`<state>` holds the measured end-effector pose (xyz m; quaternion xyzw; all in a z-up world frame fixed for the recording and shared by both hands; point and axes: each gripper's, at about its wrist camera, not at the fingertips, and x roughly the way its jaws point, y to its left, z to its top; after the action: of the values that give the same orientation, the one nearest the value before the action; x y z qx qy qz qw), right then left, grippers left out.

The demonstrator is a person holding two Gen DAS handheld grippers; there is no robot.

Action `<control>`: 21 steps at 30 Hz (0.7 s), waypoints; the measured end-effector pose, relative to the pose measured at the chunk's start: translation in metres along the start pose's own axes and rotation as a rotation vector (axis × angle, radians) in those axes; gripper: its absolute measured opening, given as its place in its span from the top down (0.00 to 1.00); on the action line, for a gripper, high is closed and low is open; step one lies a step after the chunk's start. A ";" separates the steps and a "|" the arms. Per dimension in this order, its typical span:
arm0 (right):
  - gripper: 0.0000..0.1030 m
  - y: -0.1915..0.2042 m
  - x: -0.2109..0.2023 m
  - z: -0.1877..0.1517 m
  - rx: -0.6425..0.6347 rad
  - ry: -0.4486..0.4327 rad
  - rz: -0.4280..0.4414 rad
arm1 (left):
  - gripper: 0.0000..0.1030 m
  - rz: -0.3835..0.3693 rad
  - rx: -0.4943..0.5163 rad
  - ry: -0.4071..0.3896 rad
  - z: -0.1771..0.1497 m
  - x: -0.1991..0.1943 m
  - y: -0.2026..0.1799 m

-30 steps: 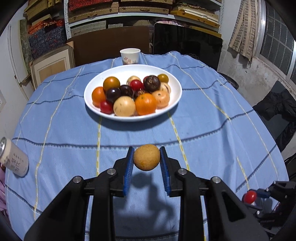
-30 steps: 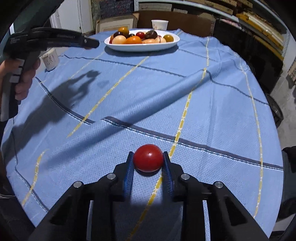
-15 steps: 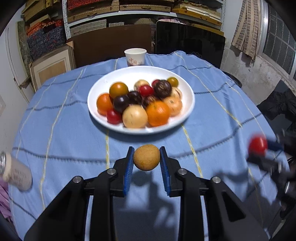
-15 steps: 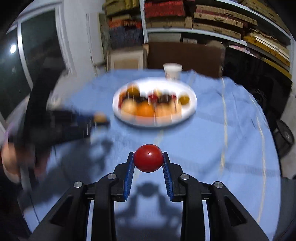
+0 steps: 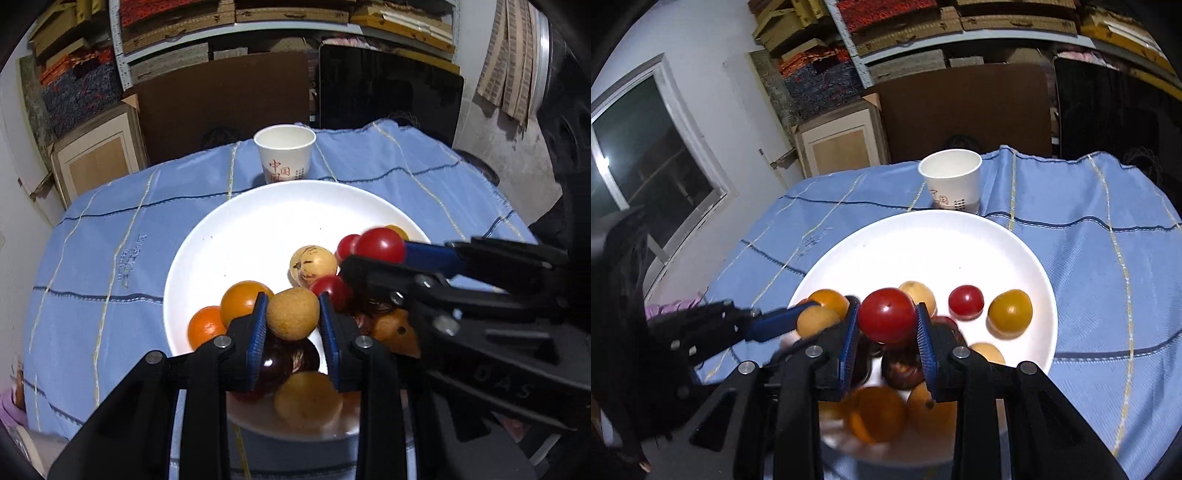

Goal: Organize fruits

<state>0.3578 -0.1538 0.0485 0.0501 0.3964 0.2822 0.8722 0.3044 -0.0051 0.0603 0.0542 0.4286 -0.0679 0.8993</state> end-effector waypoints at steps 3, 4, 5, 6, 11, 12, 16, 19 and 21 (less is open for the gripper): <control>0.36 -0.005 -0.001 0.000 0.032 -0.013 -0.002 | 0.41 0.045 0.037 -0.017 0.001 0.001 -0.009; 0.36 -0.006 -0.007 -0.002 0.033 -0.030 0.005 | 0.32 0.084 0.047 -0.034 0.000 -0.002 -0.013; 0.36 -0.006 -0.010 -0.003 0.029 -0.033 0.004 | 0.26 0.104 0.056 -0.048 -0.001 -0.006 -0.016; 0.36 -0.006 -0.014 -0.005 0.024 -0.037 0.000 | 0.26 0.114 0.066 -0.060 -0.003 -0.010 -0.018; 0.36 -0.006 -0.041 -0.026 0.026 -0.046 -0.019 | 0.23 0.112 0.045 -0.034 -0.018 -0.027 -0.022; 0.33 -0.007 -0.048 -0.030 0.035 -0.057 -0.029 | 0.16 0.116 0.042 -0.032 -0.023 -0.031 -0.024; 0.23 -0.010 -0.081 -0.058 0.093 -0.108 -0.099 | 0.09 0.124 0.017 -0.041 -0.053 -0.053 -0.029; 0.16 -0.001 -0.101 -0.082 0.073 -0.129 -0.175 | 0.06 0.124 -0.008 -0.031 -0.079 -0.070 -0.033; 0.07 0.007 -0.117 -0.098 0.046 -0.161 -0.202 | 0.06 0.116 -0.016 -0.020 -0.092 -0.080 -0.036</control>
<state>0.2223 -0.2230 0.0613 0.0525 0.3348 0.1788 0.9237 0.1784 -0.0200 0.0634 0.0711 0.4164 -0.0129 0.9063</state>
